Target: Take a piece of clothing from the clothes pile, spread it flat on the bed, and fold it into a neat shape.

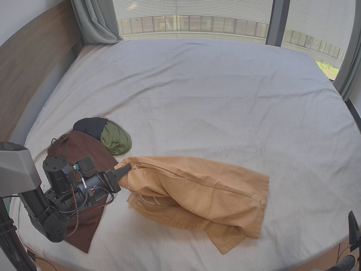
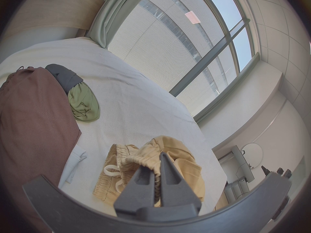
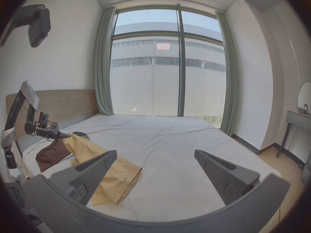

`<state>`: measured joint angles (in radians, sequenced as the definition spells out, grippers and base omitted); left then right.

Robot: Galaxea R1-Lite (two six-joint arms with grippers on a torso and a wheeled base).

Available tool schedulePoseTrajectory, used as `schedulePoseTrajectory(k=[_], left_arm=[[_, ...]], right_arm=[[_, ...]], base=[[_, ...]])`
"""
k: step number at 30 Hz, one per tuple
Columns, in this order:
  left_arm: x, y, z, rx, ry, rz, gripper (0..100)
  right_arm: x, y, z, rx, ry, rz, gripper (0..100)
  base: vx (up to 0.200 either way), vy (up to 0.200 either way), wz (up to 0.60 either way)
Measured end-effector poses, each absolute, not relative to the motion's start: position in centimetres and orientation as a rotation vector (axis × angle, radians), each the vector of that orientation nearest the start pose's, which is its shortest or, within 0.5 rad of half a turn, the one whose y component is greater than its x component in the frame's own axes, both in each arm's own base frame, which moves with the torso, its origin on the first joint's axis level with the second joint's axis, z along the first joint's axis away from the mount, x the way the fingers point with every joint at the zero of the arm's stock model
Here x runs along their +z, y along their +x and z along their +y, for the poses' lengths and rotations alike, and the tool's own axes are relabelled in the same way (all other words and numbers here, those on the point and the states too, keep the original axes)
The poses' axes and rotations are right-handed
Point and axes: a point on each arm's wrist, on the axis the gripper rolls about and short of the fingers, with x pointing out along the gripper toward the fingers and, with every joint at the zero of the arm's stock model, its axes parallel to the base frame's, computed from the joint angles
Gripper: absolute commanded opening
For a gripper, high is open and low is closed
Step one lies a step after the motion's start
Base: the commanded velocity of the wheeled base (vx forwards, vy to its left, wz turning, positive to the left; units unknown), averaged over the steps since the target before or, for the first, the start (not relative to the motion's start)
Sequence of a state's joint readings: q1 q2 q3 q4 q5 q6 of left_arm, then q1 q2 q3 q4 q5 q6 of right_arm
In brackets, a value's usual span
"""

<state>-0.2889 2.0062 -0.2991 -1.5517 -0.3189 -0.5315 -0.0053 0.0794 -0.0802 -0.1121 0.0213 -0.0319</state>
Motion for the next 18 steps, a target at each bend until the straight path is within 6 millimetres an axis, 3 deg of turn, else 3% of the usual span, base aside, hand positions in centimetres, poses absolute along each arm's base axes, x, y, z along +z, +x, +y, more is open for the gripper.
schedulePoseTrajectory(k=[18], left_arm=[[7.3,26.3,-8.5,-0.55,-0.515,0.316,0]], right_arm=[[14.0,3.8,0.7,0.289,0.021,0.311,100]], base=[[0.0,0.0,0.0]])
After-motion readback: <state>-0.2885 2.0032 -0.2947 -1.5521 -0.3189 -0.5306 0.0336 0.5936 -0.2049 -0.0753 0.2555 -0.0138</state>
